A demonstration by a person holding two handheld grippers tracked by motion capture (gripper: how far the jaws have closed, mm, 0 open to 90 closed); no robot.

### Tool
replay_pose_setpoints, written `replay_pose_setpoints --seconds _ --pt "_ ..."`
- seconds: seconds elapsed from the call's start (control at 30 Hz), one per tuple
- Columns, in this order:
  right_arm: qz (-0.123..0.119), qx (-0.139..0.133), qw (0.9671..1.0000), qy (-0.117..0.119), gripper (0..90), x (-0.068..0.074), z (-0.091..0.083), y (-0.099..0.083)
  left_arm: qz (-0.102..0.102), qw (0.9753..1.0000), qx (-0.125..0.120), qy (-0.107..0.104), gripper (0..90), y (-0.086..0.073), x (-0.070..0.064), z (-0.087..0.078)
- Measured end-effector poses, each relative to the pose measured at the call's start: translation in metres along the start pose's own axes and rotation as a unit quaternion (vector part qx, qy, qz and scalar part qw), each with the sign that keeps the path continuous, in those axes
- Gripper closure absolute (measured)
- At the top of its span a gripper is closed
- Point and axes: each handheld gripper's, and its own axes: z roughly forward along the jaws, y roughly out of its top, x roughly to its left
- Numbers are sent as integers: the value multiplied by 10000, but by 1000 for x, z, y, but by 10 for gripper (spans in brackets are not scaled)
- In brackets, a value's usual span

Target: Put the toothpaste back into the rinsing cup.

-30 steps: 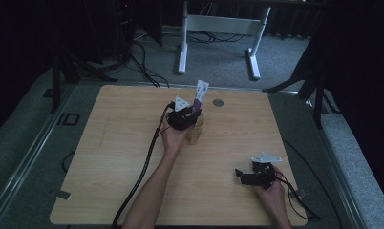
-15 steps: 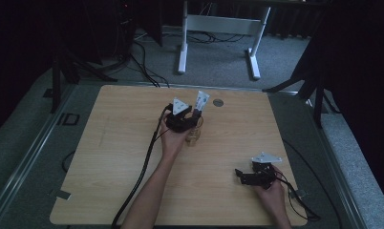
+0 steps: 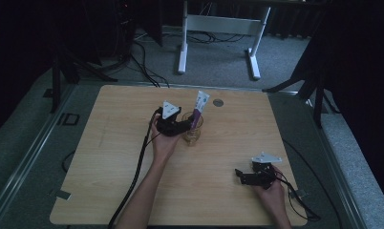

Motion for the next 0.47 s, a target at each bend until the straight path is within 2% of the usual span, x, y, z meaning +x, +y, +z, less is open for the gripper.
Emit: replay_pose_setpoints --seconds 0.27,0.37,0.47 --pt "7 3 10000 2 139 0 0 0 -85 9998 -51 144 315 -10 13 -21" --pt "7 3 10000 2 139 0 0 0 -99 9996 61 262 298 -18 20 -26" --pt "5 5 10000 1 139 0 0 0 -254 9986 214 417 284 -32 31 -32"
